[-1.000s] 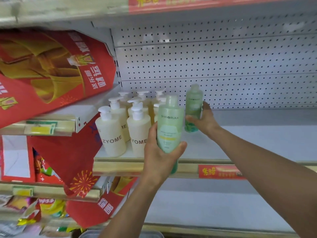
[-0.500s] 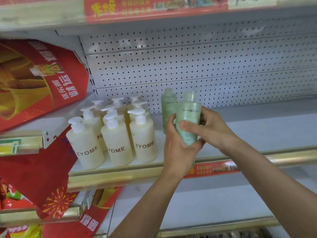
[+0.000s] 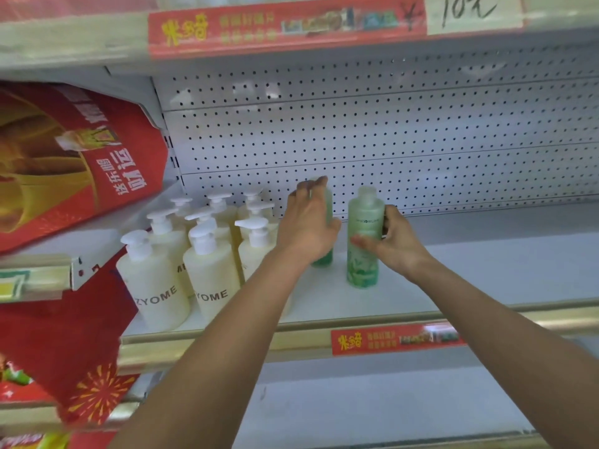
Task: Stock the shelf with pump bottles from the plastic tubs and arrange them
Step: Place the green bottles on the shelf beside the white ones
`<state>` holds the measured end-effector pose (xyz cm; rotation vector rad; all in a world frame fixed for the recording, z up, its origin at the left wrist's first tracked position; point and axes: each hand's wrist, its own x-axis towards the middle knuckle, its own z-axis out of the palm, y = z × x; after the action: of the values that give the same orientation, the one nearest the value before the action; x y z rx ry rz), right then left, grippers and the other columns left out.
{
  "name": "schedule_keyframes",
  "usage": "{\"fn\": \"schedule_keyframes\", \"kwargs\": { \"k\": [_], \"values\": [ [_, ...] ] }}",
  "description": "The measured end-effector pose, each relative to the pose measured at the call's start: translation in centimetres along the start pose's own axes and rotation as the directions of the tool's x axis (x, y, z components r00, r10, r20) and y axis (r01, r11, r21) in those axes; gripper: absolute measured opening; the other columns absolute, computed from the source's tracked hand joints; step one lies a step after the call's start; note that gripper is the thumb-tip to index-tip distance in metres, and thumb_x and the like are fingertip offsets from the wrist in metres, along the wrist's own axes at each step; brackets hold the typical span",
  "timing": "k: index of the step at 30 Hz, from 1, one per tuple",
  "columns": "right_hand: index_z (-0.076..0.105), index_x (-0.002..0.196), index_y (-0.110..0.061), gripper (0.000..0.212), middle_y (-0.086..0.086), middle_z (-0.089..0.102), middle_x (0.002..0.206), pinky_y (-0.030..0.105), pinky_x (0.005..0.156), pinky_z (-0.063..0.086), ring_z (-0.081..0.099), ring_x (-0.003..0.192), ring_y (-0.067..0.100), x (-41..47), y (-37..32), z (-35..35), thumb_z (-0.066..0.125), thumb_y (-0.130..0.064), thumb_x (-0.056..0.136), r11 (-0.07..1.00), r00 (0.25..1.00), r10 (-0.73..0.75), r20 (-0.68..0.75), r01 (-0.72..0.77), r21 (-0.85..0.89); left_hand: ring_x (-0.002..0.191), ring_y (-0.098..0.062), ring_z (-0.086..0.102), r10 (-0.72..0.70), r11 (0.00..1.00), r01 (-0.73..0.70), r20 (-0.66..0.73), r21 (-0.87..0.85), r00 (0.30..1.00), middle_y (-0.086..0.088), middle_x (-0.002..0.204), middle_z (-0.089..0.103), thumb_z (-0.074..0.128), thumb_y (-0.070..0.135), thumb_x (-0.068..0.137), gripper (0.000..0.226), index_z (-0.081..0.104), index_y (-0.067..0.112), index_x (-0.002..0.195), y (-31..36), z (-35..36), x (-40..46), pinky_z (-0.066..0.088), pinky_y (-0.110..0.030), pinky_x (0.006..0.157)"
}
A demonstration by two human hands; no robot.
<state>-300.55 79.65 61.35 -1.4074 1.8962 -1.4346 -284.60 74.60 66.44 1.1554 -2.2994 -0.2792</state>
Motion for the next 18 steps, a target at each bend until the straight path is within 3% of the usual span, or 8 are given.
{"fn": "schedule_keyframes", "kwargs": {
  "k": [2, 7, 13, 18],
  "values": [
    [0.046, 0.12, -0.013, 0.053, -0.009, 0.057, 0.094, 0.024, 0.071, 0.045, 0.054, 0.083, 0.0, 1.1, 0.0, 0.5, 0.078, -0.019, 0.079, 1.0, 1.0, 0.001, -0.015, -0.001, 0.003, 0.146, -0.028, 0.018, -0.017, 0.999, 0.016, 0.026, 0.034, 1.0, -0.007, 0.159, 0.016, 0.055, 0.024, 0.097, 0.073, 0.012, 0.019, 0.156, -0.2, 0.2, 1.3, 0.027, -0.039, 0.114],
    [0.047, 0.123, -0.012, 0.055, 0.0, 0.061, 0.102, 0.031, 0.08, 0.049, 0.061, 0.095, 0.02, 3.9, 0.2, 1.3, 0.078, -0.02, 0.079, 1.0, 1.0, 0.027, -0.003, -0.027, 0.009, 0.149, -0.03, 0.012, -0.088, 0.991, 0.073, 0.127, 0.115, 0.988, -0.009, 0.162, 0.009, 0.052, 0.026, 0.098, 0.071, 0.009, 0.024, 0.156, -0.9, 1.6, 2.9, 0.028, -0.044, 0.114],
    [0.049, 0.121, -0.013, 0.053, 0.0, 0.057, 0.105, 0.027, 0.075, 0.043, 0.056, 0.094, 0.018, 5.8, 0.2, 2.0, 0.079, -0.022, 0.078, 0.999, 0.999, 0.047, -0.023, -0.048, -0.009, 0.143, -0.03, 0.022, -0.089, 0.979, 0.072, 0.082, 0.192, 0.993, -0.007, 0.156, 0.02, 0.052, 0.027, 0.097, 0.064, 0.021, 0.02, 0.152, -1.5, 2.2, 3.1, 0.039, -0.045, 0.107],
    [0.049, 0.12, -0.013, 0.055, 0.002, 0.058, 0.107, 0.027, 0.073, 0.044, 0.057, 0.093, 0.019, 6.2, 0.4, 2.4, 0.08, -0.023, 0.077, 0.999, 0.998, 0.049, -0.041, -0.05, -0.015, 0.141, -0.031, 0.024, -0.095, 0.971, 0.079, 0.061, 0.226, 0.994, -0.008, 0.154, 0.021, 0.051, 0.025, 0.097, 0.061, 0.023, 0.017, 0.151, -1.2, 2.6, 3.0, 0.038, -0.043, 0.106]
  ]
}}
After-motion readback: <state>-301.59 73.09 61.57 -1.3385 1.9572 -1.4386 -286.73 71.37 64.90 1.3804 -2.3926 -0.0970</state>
